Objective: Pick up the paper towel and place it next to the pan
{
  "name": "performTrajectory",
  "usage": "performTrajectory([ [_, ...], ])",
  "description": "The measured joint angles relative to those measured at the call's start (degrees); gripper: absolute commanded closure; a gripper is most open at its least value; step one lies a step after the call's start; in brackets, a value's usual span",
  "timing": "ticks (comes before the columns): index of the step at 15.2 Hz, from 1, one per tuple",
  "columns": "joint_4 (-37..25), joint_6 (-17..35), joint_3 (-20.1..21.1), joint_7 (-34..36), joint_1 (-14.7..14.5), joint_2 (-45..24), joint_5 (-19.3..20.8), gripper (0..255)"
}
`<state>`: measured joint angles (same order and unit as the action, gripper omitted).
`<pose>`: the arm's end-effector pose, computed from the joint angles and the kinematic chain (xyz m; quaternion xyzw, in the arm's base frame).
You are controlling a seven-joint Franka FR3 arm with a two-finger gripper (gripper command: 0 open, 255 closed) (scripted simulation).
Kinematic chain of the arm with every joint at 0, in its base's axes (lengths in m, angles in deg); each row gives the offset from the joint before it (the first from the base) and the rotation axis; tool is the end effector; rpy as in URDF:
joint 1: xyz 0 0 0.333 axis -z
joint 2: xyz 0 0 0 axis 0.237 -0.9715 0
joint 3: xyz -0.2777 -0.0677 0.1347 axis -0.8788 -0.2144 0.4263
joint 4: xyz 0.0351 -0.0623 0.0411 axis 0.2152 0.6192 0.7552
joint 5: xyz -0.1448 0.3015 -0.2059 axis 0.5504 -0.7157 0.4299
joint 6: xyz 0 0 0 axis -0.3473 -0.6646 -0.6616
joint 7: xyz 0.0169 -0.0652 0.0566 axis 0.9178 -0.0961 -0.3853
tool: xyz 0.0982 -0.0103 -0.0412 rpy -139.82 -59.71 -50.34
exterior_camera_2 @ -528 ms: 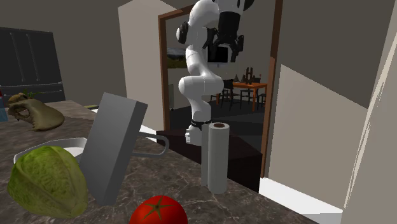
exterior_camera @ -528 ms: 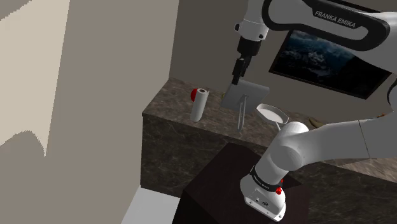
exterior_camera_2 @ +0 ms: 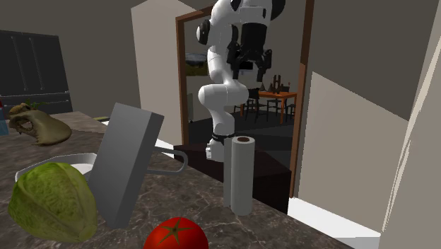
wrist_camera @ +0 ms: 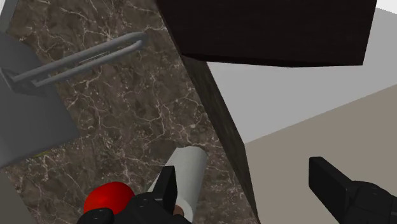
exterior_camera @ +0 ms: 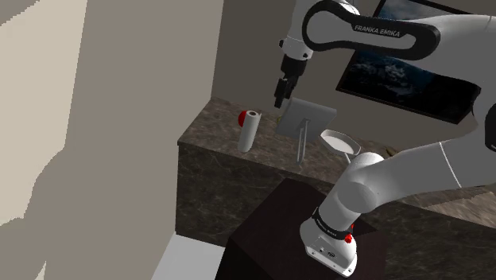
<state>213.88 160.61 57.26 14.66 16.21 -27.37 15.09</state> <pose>0.3504 -0.0197 0.5765 0.9956 0.0782 -0.0075 0.0503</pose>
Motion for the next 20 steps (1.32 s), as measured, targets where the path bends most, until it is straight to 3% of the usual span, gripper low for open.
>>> performTrajectory([
  [6, 1.0, 12.0, -3.1, -1.8, 1.1, -9.4, 0.5, 0],
  [12, -1.8, 22.0, -5.5, -3.7, 1.7, -20.6, -0.3, 0],
  [16, -5.0, 27.4, -6.7, -5.1, 2.0, -28.4, -1.7, 0],
  [20, -4.7, 30.4, -7.1, -5.6, 2.2, -30.9, -2.0, 0],
])
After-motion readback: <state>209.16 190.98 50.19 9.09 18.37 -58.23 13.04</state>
